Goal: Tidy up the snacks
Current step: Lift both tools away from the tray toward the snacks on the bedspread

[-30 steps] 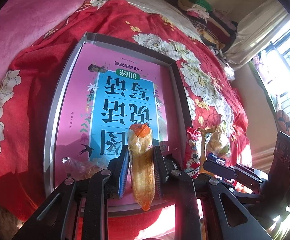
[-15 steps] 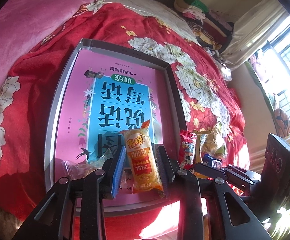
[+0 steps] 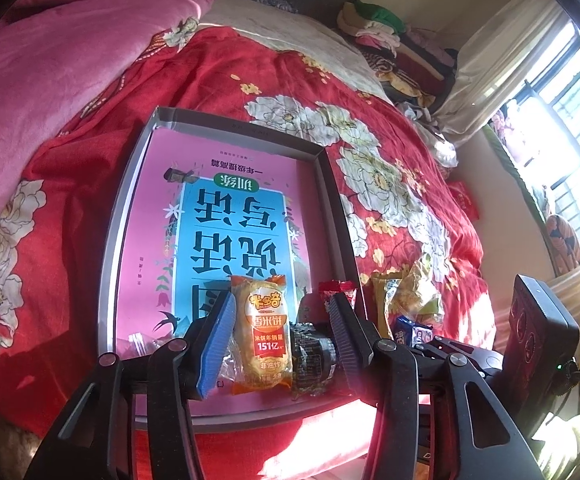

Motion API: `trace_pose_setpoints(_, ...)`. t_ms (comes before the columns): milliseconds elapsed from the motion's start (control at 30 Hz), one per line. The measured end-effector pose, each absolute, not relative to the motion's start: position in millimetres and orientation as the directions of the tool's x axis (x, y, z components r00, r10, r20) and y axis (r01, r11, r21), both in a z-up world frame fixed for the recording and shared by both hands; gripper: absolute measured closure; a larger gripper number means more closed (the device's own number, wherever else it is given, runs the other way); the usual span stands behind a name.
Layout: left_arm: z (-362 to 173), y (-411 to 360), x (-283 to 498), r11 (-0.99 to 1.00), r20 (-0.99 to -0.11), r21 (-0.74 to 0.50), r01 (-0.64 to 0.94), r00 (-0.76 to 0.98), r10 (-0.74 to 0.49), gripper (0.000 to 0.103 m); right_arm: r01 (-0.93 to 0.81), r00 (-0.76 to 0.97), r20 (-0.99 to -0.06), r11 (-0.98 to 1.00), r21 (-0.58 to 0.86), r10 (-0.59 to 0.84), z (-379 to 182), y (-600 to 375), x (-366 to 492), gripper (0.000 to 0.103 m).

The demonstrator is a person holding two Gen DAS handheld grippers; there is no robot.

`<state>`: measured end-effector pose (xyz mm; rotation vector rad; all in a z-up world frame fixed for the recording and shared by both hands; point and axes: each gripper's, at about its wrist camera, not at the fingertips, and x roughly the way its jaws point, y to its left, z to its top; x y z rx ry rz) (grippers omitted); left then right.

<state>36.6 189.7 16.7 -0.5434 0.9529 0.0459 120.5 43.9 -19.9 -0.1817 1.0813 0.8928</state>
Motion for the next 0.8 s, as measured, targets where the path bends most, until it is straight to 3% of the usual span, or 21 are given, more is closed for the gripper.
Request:
trace_pose_setpoints(467,36,180,36,0.885,-0.766,-0.399,-0.241,0.618,-0.178,0.033,-0.676,0.304,-0.778,0.7,0.231,0.55,3,14,134,0.049)
trace_pose_setpoints(667,40,172,36,0.895,-0.766,-0.388,-0.221,0.618,-0.179,0.032,-0.677,0.328,-0.765,0.703,0.219,0.554,8,5,132,0.045)
trace_pose_setpoints(800,44,170,36,0.894,-0.759,-0.396,-0.211,0.623,-0.189,0.032,-0.669,0.374,-0.744,0.717,0.196,0.553,18,-2,133,0.035)
